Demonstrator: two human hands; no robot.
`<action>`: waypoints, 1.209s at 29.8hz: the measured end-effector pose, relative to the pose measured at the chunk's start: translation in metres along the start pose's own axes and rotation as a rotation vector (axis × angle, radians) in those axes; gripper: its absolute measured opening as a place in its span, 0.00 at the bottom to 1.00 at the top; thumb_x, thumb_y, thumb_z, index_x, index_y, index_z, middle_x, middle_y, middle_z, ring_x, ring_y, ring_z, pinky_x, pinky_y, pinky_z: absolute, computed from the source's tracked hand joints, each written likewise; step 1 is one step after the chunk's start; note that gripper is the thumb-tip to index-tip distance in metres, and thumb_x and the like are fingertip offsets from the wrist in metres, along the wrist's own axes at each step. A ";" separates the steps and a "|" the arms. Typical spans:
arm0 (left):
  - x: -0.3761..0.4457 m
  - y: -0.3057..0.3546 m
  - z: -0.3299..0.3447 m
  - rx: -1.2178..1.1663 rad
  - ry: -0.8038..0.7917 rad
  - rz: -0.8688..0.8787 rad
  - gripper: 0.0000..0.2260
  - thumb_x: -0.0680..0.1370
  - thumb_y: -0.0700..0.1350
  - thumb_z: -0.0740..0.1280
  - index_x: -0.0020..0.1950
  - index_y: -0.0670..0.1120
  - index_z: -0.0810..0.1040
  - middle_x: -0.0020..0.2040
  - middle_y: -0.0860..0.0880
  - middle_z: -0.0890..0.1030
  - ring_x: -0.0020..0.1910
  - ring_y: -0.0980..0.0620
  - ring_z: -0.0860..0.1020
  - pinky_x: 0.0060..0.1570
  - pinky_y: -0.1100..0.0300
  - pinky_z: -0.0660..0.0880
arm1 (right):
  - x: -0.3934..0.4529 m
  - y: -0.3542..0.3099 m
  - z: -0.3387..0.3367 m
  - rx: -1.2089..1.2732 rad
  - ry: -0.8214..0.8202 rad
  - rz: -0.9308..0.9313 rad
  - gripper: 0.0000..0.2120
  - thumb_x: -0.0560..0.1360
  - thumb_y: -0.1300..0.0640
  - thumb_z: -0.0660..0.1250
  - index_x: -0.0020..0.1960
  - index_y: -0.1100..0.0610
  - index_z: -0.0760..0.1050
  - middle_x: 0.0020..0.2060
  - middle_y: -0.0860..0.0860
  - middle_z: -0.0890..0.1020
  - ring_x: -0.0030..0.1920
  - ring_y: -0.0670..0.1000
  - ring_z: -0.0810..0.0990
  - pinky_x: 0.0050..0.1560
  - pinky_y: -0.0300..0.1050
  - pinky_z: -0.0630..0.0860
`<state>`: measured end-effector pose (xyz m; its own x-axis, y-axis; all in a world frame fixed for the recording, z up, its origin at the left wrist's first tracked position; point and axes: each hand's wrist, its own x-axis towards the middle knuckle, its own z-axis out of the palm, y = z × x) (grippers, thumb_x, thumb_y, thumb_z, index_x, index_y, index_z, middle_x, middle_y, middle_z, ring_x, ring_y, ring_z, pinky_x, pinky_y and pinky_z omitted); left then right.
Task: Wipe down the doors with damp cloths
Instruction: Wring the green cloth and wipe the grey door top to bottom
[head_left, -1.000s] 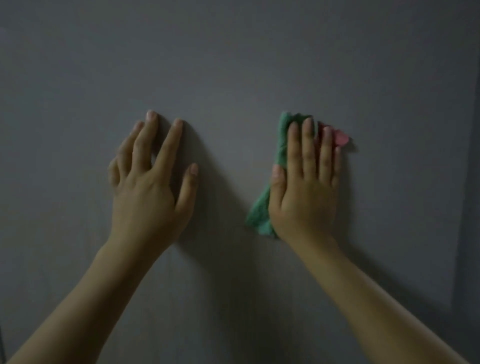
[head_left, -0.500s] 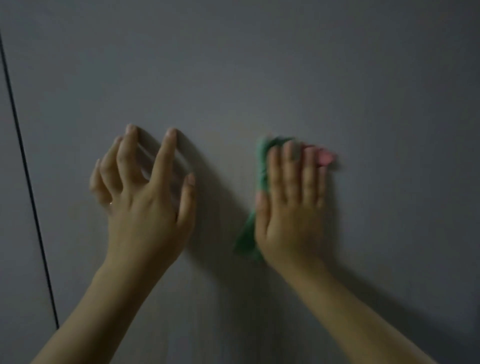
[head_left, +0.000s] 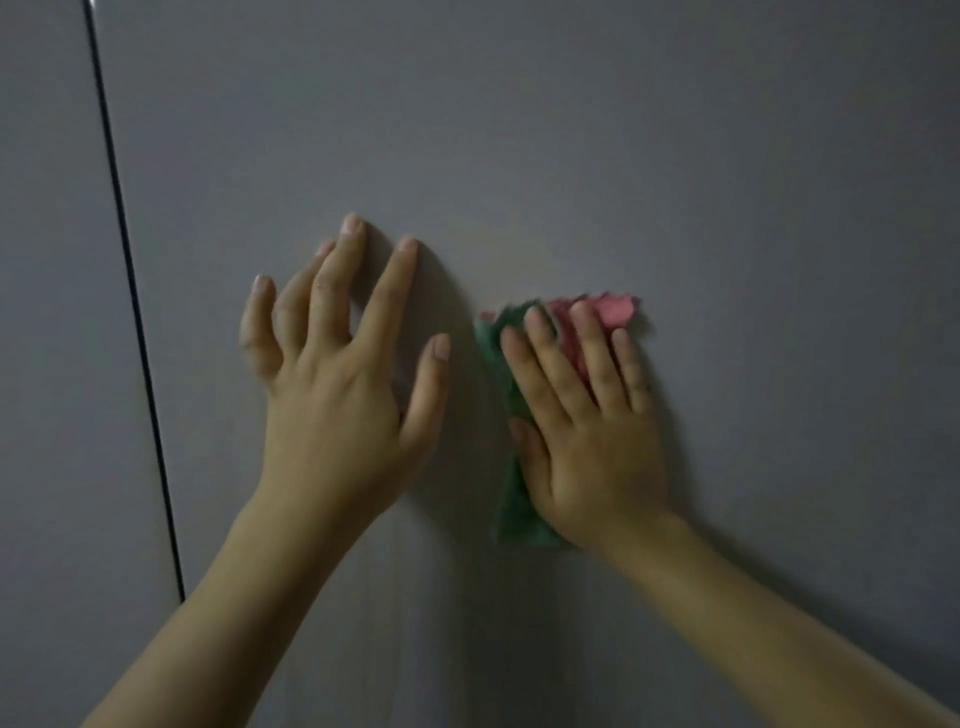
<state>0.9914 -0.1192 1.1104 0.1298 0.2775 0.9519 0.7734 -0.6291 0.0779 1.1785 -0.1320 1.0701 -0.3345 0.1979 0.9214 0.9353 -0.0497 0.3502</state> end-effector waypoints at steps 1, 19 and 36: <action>-0.002 -0.004 -0.002 -0.018 0.008 0.001 0.27 0.78 0.57 0.52 0.75 0.46 0.64 0.76 0.42 0.59 0.73 0.43 0.56 0.73 0.43 0.45 | -0.004 0.009 -0.004 -0.002 -0.030 -0.097 0.24 0.80 0.50 0.51 0.75 0.55 0.57 0.74 0.52 0.59 0.75 0.58 0.56 0.74 0.57 0.51; -0.026 -0.072 -0.032 -0.003 0.065 -0.061 0.25 0.79 0.54 0.52 0.73 0.45 0.67 0.75 0.42 0.61 0.74 0.46 0.56 0.73 0.44 0.43 | 0.065 -0.008 -0.007 -0.094 0.065 0.166 0.25 0.80 0.51 0.52 0.75 0.57 0.58 0.74 0.55 0.61 0.74 0.60 0.58 0.74 0.57 0.52; -0.080 -0.142 -0.053 0.014 -0.026 -0.251 0.28 0.77 0.55 0.52 0.76 0.47 0.61 0.78 0.42 0.55 0.76 0.44 0.52 0.73 0.48 0.45 | 0.065 -0.133 0.022 -0.010 0.023 -0.050 0.25 0.80 0.49 0.52 0.75 0.55 0.57 0.74 0.51 0.57 0.74 0.59 0.56 0.74 0.57 0.51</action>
<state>0.8381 -0.0903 1.0389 -0.0521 0.4426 0.8952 0.7921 -0.5276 0.3069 1.0350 -0.0911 1.0798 -0.3838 0.1776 0.9062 0.9161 -0.0501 0.3978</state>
